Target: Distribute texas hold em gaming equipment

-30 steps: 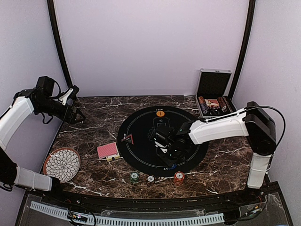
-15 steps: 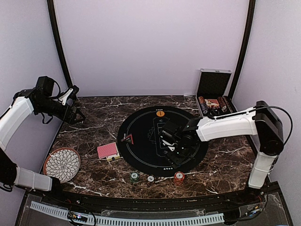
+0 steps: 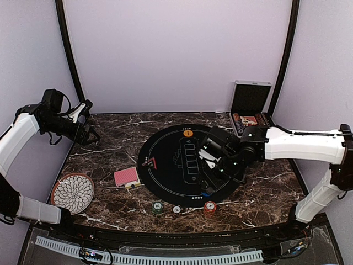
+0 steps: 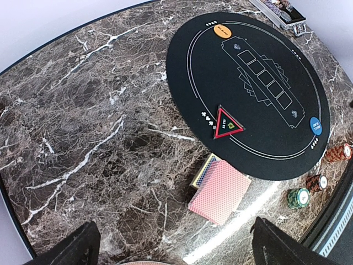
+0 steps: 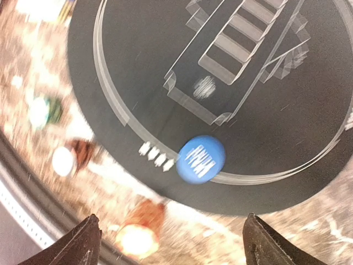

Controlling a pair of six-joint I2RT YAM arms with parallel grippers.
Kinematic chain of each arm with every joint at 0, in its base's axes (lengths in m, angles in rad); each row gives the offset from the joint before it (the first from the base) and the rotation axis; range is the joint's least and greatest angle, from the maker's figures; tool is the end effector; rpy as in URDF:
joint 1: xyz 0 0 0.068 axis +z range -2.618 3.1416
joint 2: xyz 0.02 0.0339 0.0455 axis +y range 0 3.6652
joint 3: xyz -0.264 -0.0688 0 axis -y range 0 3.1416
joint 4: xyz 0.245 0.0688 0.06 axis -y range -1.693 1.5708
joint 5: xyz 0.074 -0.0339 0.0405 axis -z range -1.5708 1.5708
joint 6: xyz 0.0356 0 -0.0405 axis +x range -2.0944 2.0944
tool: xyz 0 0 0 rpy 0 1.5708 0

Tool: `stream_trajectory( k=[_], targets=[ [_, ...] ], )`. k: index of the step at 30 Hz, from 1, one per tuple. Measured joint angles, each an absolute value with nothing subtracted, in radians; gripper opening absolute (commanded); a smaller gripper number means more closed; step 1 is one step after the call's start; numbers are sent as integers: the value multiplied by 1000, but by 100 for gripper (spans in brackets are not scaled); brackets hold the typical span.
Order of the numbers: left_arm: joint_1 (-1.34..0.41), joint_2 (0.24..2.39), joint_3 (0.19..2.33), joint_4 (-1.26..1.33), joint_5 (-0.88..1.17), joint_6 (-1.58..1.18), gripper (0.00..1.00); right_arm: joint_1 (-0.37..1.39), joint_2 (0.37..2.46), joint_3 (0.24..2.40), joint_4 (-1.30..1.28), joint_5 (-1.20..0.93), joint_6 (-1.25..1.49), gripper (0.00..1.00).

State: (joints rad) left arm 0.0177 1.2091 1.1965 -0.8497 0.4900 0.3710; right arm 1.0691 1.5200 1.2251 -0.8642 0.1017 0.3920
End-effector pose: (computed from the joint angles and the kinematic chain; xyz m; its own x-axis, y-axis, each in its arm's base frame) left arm 0.2412 -0.0125 0.3373 -0.6022 0.3093 -0.7360 0.5461 0.8321 -0.0971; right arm 0.1485 0.2633 0.2631 -0.7331 -0.5462 -0.4054 -0.6196 0.7820 0.0669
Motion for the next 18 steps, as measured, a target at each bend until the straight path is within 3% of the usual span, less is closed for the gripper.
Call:
stream_trajectory(
  k=[12,18],
  targets=[
    [18,1209,1196,-864,490,372,99,1160,1569,1170,-895,52,435,93],
    [18,1209,1196,-865,490,376,99,1188,1617,1156,-879,52,445,86]
  ],
)
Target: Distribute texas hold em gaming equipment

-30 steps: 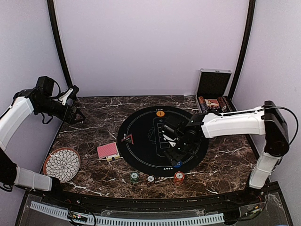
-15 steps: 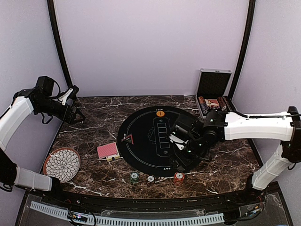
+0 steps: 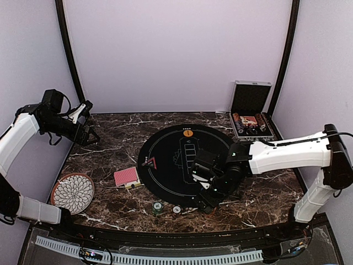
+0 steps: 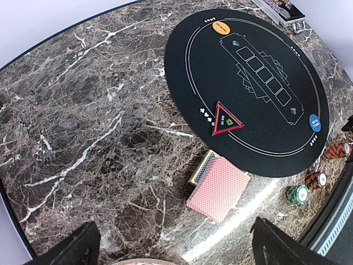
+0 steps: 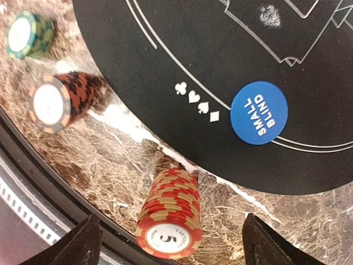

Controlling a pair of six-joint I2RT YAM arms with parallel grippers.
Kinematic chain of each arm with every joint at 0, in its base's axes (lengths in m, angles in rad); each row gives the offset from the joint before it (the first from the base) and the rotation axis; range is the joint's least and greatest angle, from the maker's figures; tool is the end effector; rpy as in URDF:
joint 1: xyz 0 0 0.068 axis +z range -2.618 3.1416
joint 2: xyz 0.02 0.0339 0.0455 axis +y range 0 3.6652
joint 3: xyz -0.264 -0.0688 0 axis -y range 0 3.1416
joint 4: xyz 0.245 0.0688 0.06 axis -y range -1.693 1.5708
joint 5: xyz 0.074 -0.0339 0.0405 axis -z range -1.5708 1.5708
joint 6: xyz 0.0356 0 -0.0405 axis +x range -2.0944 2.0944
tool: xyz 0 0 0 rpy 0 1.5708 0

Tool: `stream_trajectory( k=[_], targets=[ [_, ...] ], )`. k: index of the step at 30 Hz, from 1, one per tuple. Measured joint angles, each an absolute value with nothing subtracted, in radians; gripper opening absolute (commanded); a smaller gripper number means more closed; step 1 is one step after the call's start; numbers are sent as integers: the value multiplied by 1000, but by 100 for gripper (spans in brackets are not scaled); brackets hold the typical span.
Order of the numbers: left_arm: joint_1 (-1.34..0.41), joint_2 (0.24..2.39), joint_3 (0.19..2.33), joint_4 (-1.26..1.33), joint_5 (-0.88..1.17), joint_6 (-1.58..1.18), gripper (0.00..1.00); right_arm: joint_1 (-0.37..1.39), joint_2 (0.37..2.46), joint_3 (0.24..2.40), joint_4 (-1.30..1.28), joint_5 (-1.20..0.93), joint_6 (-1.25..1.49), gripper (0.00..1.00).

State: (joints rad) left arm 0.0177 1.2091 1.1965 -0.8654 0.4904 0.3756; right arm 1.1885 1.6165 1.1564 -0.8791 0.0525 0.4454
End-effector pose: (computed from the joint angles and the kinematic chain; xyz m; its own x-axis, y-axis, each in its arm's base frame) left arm 0.2399 -0.0125 0.3362 -0.6111 0.3128 -0.7271 0.5475 0.8305 -0.1028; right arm 0.1149 0.2808 0.2156 -0.7249 -0.6496 -0.2291 -0.6757 0.7353 0.0528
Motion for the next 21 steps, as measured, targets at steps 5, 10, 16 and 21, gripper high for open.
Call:
stream_trajectory(
  k=[5,10,16,21],
  targets=[
    [18,1209,1196,-866,491,381,99,1193,1630,1145,-874,56,449,83],
    [18,1209,1196,-866,494,382,99,1195,1643,1139,-861,64,450,80],
    [18,1209,1196,-866,495,382,99,1197,1647,1131,-857,65,448,75],
    [18,1209,1196,-866,495,382,99,1197,1647,1127,-853,64,445,68]
  ],
)
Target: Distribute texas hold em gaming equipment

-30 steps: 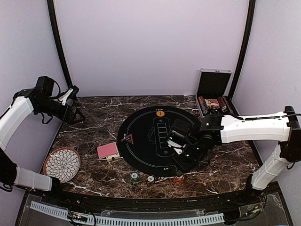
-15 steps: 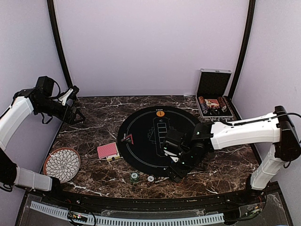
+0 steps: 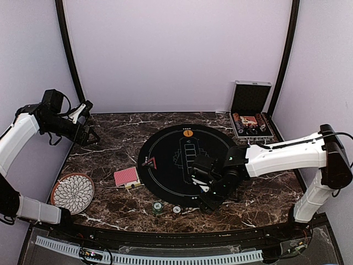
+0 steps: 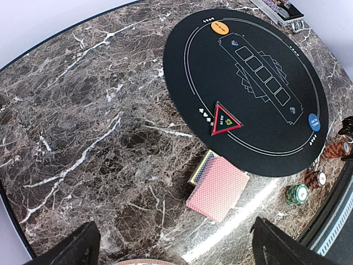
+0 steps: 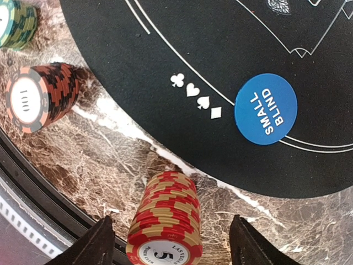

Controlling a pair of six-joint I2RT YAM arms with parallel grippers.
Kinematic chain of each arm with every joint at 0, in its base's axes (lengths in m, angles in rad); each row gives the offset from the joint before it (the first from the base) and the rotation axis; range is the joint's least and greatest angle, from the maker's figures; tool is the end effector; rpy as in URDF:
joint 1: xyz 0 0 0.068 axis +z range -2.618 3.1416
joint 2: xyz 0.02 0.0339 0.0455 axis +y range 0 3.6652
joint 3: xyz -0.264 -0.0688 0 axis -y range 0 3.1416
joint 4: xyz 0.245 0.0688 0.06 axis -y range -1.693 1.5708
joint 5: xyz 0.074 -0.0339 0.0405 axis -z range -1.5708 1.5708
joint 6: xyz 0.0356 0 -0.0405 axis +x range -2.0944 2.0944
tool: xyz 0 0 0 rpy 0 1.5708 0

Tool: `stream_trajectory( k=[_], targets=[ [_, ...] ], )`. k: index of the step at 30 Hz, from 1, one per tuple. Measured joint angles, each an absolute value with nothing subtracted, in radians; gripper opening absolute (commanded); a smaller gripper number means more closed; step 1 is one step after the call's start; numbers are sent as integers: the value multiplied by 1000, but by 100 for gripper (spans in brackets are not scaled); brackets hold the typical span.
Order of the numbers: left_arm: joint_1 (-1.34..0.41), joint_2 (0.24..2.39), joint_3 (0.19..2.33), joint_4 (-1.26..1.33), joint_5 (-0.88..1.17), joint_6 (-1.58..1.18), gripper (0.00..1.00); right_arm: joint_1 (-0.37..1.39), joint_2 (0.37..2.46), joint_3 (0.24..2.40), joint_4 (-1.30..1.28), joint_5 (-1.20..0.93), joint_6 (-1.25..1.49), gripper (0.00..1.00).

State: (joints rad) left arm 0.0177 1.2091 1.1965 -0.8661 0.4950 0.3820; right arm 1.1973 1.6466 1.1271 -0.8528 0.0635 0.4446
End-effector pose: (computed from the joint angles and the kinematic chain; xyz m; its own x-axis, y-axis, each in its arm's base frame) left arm 0.2398 -0.0127 0.3362 -0.6071 0.3173 -0.7285 0.5538 0.8265 -0.1015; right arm 0.1130 0.2823 0.1998 -0.7206 -0.6624 -0.2048 -0.6809 0.7318 0.0286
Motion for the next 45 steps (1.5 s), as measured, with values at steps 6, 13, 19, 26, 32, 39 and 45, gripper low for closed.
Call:
stream_trajectory(
  k=[6,13,19,26,32,39,45],
  targets=[
    [18,1209,1196,-866,495,382,99,1197,1647,1127,-852,63,440,62],
    [18,1209,1196,-866,495,382,99,1198,1647,1127,-853,62,440,59],
    [18,1209,1196,-866,494,382,99,1198,1647,1126,-852,56,439,57],
    [18,1209,1196,-866,493,383,99,1198,1647,1126,-852,47,433,49],
    [18,1209,1196,-866,493,384,99,1198,1647,1125,-853,43,427,41],
    [18,1209,1196,-866,490,388,99,1198,1647,1127,-854,41,424,24],
    [18,1209,1196,-866,489,390,99,1198,1647,1139,-868,44,424,14]
  ],
)
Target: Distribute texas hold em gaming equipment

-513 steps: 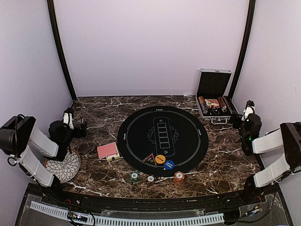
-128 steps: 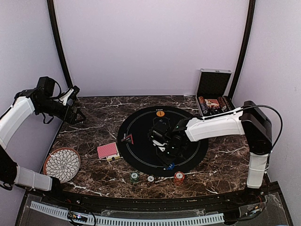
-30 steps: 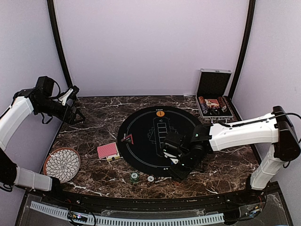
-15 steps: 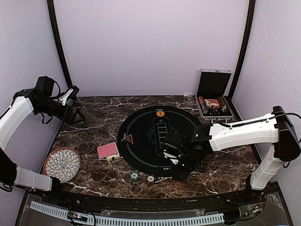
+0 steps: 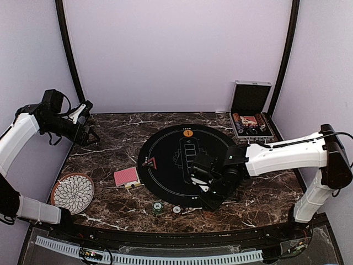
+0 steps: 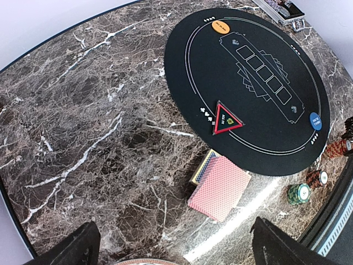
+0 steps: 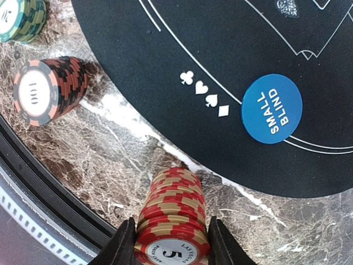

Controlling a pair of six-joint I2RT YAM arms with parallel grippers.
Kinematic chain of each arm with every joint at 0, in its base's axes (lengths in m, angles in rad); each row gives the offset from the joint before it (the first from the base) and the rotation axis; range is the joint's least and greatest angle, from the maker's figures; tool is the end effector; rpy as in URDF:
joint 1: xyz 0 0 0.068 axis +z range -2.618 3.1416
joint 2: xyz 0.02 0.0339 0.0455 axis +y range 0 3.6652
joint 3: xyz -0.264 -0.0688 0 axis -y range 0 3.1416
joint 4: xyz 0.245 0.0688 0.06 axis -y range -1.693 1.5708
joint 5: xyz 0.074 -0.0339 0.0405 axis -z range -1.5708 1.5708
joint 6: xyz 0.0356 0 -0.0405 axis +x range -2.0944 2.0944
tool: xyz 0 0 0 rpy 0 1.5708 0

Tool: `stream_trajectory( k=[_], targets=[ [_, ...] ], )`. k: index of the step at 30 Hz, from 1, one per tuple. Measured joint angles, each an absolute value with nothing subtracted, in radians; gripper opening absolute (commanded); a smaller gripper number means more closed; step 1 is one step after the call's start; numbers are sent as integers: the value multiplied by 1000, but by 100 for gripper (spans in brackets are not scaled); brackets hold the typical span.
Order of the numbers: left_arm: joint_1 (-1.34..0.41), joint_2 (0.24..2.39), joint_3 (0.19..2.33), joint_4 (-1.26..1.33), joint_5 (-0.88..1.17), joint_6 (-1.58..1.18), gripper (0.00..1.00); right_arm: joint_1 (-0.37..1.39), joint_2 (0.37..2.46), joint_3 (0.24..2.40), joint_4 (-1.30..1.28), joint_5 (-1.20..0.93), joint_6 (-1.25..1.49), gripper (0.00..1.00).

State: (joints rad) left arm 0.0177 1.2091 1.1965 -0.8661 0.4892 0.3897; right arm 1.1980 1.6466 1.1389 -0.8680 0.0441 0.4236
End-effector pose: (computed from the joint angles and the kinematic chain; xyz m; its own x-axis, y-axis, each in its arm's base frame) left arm 0.2399 -0.0125 0.3362 -0.6041 0.3247 -0.7278 0.5554 0.8265 -0.0922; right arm 0.1124 0.2830 0.2026 -0.7069 -0.6801 -0.1945 -0.6985 0.7145 0.0403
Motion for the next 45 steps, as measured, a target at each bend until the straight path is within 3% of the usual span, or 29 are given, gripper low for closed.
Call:
stream_trajectory(
  k=[12,21,34,45],
  targets=[
    [18,1209,1196,-866,488,390,99,1198,1646,1214,-928,52,422,5],
    [18,1209,1196,-867,487,390,99,1093,1697,1482,-991,84,412,5],
    [18,1203,1198,-878,488,400,99,750,2126,1956,-916,189,353,5],
    [18,1192,1198,-878,497,400,99,628,2422,2188,-871,176,315,6]
  ],
)
